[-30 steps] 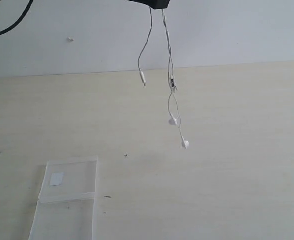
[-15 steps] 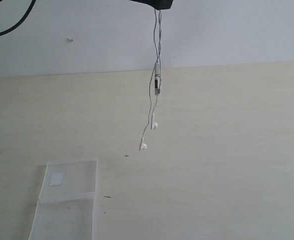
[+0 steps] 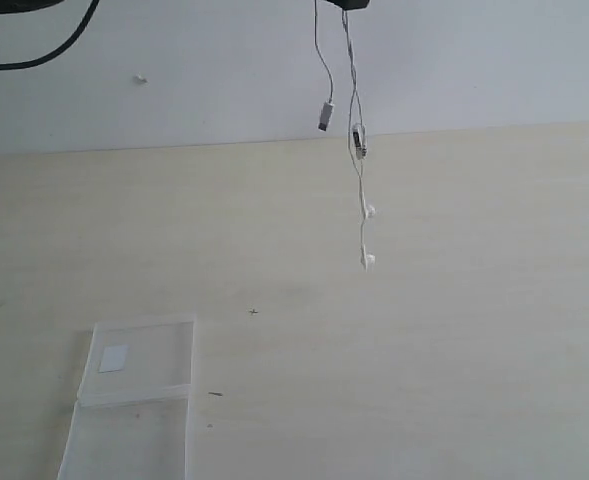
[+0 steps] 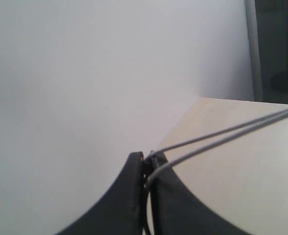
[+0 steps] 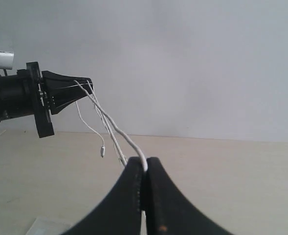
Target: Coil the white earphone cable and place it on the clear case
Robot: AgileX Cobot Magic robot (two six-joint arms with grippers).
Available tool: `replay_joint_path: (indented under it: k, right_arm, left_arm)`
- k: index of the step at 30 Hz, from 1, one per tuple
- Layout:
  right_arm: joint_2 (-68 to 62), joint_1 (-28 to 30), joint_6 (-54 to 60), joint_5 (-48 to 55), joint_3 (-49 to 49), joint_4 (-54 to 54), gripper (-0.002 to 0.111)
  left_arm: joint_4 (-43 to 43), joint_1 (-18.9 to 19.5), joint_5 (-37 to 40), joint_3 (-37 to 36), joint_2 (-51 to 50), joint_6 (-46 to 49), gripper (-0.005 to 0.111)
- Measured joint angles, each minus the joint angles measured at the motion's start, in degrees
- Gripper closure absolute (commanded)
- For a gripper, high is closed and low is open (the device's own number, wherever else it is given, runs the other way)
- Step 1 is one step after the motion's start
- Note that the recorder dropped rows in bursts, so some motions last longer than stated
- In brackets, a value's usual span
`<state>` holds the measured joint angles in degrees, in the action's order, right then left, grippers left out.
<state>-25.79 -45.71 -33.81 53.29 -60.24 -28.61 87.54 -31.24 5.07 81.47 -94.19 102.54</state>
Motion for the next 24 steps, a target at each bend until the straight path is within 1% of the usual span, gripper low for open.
replay_joint_path:
  k: [4,9,17,24]
  right_arm:
    - [1.8,0.0,0.3,0.5,0.5,2.7,0.108]
    - [1.9,0.0,1.8,1.7,0.5,4.9,0.108]
    - [3.1,0.0,2.4,1.8,0.9,5.4,0.108]
    - [4.0,0.0,2.4,-0.1,8.1,6.8,0.108]
  left_arm:
    - [-0.6,-0.1,0.0,0.2,0.0,0.0,0.107]
    - [-0.7,-0.1,-1.7,3.4,0.0,0.0,0.107]
    - [-0.8,-0.1,-2.6,4.7,0.0,0.0,0.107]
    - [0.9,-0.1,-5.1,4.7,0.0,0.0,0.107]
